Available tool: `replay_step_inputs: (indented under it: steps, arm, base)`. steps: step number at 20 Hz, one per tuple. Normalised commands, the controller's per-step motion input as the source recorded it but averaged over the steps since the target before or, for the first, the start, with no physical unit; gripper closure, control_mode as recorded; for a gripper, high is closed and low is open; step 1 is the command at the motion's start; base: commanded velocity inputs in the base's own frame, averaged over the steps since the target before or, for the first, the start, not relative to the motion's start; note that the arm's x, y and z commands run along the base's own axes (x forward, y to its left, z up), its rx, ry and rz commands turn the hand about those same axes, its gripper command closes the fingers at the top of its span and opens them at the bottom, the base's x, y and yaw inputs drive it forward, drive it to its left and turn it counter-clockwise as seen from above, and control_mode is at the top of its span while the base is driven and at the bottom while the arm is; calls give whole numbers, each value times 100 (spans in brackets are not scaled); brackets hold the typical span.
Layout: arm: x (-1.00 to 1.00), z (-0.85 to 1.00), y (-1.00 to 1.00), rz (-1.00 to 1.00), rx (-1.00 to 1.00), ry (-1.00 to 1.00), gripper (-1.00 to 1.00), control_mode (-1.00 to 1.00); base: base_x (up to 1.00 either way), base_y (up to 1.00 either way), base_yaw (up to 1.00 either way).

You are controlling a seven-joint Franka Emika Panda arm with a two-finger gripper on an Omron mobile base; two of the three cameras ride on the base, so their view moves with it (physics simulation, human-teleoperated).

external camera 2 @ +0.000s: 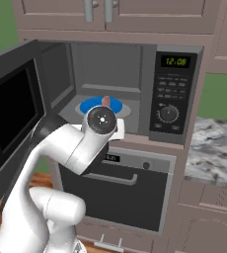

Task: Transport the steak from the fridge to the microwave and turn on the microwave.

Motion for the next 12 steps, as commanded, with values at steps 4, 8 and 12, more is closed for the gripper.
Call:
replay_step_inputs:
  steps: [4, 8, 12]
  arm:
    - [-38, 26, 0, -3, 9, 0, 100, -100]
    - [-50, 33, 10, -4, 8, 0, 100, -100]
    - [-57, 19, 31, -6, 1, 0, 100, -100]
  base:
    - [0, 0, 0]
    - [0, 0, 0]
    - [0, 0, 0]
